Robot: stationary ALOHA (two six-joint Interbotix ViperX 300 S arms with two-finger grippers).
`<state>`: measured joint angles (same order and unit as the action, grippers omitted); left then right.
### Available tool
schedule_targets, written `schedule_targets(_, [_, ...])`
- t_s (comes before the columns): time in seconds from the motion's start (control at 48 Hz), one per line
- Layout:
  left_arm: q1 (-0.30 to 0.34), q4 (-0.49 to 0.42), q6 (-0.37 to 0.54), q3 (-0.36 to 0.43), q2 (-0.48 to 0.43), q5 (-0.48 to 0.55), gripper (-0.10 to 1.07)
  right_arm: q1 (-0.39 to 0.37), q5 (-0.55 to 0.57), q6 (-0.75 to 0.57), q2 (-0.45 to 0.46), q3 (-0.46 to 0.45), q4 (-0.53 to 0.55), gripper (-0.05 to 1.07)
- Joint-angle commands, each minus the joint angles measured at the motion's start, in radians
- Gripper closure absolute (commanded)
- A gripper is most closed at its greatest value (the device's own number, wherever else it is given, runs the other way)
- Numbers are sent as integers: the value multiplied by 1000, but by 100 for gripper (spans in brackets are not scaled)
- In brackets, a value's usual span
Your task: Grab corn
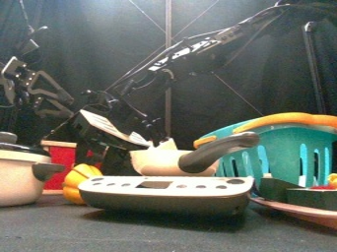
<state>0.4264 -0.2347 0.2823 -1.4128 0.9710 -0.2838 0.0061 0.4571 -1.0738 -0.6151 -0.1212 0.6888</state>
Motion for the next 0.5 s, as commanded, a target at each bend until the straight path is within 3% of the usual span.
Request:
schedule_targets(0.0, [2, -2, -2, 14, -3, -5, -1, -2, 3, 2, 66, -15, 3, 30])
schedule_targets(0.479, [2, -2, 0, 14, -3, -5, -1, -2, 31, 2, 130, -8, 32, 30])
